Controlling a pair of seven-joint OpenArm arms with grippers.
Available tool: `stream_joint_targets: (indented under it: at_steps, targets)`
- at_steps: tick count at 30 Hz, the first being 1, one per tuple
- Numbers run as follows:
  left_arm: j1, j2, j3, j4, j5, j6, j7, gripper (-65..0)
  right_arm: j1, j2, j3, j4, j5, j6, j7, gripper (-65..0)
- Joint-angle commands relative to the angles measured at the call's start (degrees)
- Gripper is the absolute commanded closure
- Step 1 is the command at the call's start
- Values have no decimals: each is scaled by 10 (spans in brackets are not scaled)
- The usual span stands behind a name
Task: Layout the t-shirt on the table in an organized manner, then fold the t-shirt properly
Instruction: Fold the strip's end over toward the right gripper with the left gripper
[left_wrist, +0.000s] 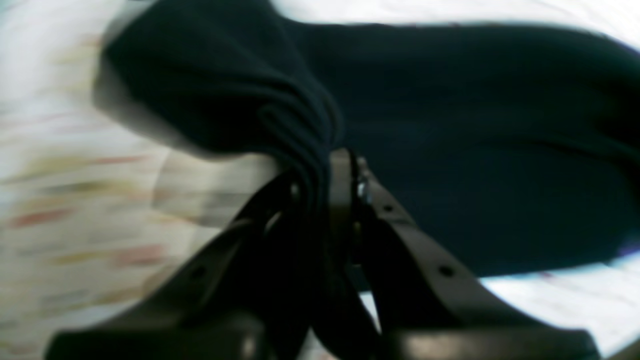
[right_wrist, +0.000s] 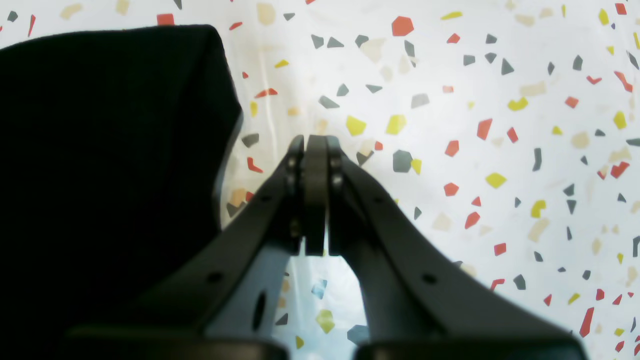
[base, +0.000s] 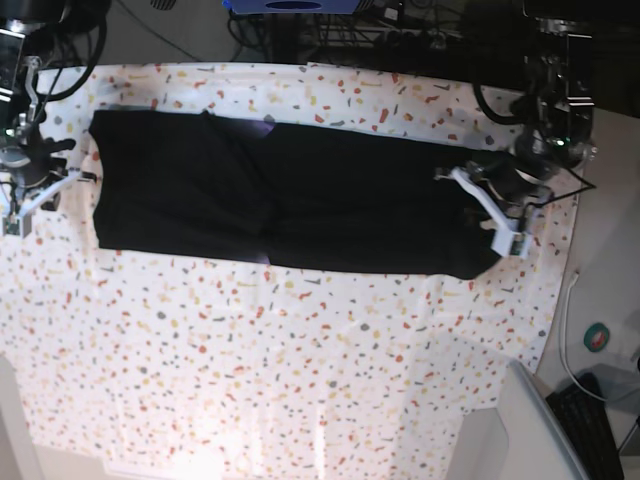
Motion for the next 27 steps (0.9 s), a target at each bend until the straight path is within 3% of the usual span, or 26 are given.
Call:
stream_joint_targets:
  at_steps: [1, 7, 12, 19, 27]
  targets:
    - [-2, -5, 22, 17, -5, 17, -10, 0, 4, 8, 3, 10, 2, -3, 11, 0]
    - [-37, 40, 147, 13, -3, 80, -10, 0, 5, 8, 3, 10, 2, -3, 11, 0]
    - [-79, 68, 202, -21, -5, 107, -10, 0, 3, 8, 5, 10, 2, -3, 11, 0]
    - [-118, 84, 270, -76, -7, 110, -10, 0, 3, 8, 6, 10, 2, -3, 11, 0]
    - [-118, 84, 291, -72, -7, 110, -10, 0, 6, 8, 6, 10, 2, -3, 11, 0]
